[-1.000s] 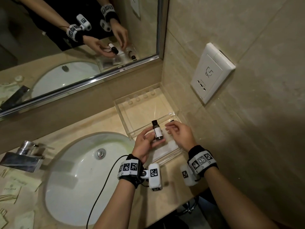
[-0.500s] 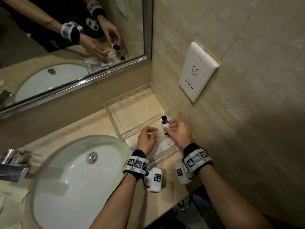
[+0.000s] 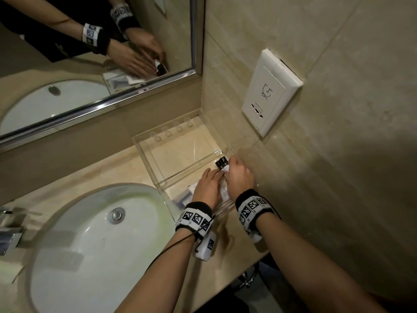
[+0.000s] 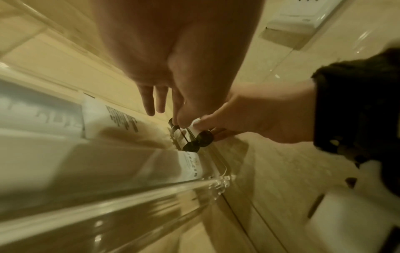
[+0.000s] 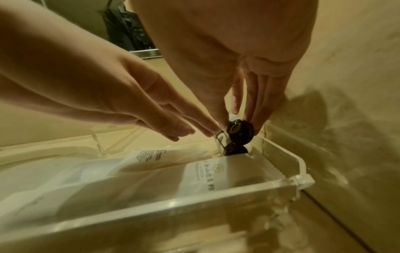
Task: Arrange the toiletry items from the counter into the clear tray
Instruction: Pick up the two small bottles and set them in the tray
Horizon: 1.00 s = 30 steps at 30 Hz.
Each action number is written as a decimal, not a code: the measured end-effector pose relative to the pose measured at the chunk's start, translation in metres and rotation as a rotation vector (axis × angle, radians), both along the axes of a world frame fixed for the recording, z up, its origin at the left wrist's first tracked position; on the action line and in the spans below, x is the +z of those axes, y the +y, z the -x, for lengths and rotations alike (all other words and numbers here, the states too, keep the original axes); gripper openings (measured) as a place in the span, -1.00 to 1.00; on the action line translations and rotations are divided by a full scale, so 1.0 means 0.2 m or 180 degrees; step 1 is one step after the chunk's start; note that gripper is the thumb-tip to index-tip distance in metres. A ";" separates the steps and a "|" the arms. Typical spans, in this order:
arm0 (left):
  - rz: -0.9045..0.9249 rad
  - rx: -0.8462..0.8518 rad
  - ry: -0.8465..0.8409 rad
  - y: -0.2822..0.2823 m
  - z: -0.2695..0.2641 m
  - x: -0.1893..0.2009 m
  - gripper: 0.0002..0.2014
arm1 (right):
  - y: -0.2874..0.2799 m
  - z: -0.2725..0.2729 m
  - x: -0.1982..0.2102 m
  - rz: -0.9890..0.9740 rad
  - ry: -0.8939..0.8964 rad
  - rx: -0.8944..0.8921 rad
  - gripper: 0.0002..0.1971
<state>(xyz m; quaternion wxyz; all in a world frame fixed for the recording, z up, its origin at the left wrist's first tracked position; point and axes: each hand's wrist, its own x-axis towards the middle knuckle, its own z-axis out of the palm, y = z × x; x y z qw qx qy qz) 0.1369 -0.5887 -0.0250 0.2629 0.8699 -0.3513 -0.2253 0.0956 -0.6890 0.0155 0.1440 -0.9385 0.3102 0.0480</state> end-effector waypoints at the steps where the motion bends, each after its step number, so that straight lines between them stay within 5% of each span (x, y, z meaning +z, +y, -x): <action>1: -0.0031 -0.0013 -0.0010 0.00 0.00 -0.01 -0.48 | 0.00 0.00 0.00 0.0001 0.0024 0.0014 -0.56; 17: 0.0055 0.0114 -0.0097 0.03 -0.01 -0.06 -0.44 | 0.01 0.03 0.01 -0.0019 0.0314 0.0196 -0.37; 30: 0.0176 0.0199 0.0024 0.06 -0.01 -0.05 -0.55 | -0.02 0.09 0.00 0.0047 0.0415 0.0421 -0.45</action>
